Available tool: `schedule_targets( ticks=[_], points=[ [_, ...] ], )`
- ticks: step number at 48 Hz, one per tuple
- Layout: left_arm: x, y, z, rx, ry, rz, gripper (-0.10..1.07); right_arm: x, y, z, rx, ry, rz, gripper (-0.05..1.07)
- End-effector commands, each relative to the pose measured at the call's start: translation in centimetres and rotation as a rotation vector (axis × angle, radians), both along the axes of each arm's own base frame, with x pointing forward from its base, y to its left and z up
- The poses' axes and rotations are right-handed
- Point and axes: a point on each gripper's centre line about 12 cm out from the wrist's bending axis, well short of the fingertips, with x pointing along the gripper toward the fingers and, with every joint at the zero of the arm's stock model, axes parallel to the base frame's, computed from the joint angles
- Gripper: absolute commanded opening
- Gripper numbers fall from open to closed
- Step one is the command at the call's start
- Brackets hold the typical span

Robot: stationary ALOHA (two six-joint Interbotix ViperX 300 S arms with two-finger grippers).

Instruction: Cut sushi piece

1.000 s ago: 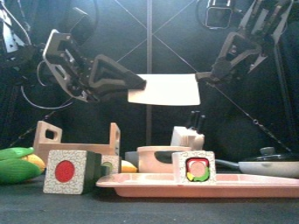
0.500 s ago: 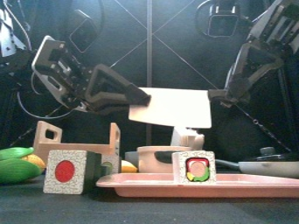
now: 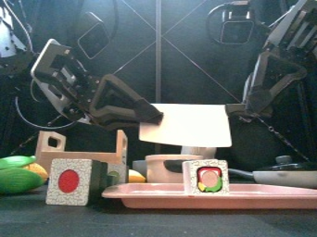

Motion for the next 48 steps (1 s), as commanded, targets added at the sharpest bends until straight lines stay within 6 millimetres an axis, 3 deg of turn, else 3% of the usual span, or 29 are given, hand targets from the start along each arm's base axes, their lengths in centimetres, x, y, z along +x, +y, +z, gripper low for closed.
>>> schedule_targets(
  ticks=[1, 48],
  points=[
    [0.1, -1.0, 0.6, -0.003, -0.018, -0.028, 0.45, 0.3, 0.0, 0.6, 0.007, -0.016, -0.007, 0.43],
    [0.3, -1.1, -0.4, -0.011, 0.024, -0.007, 0.45, 0.5, -0.1, -0.5, -0.005, 0.016, -0.012, 0.43]
  ],
)
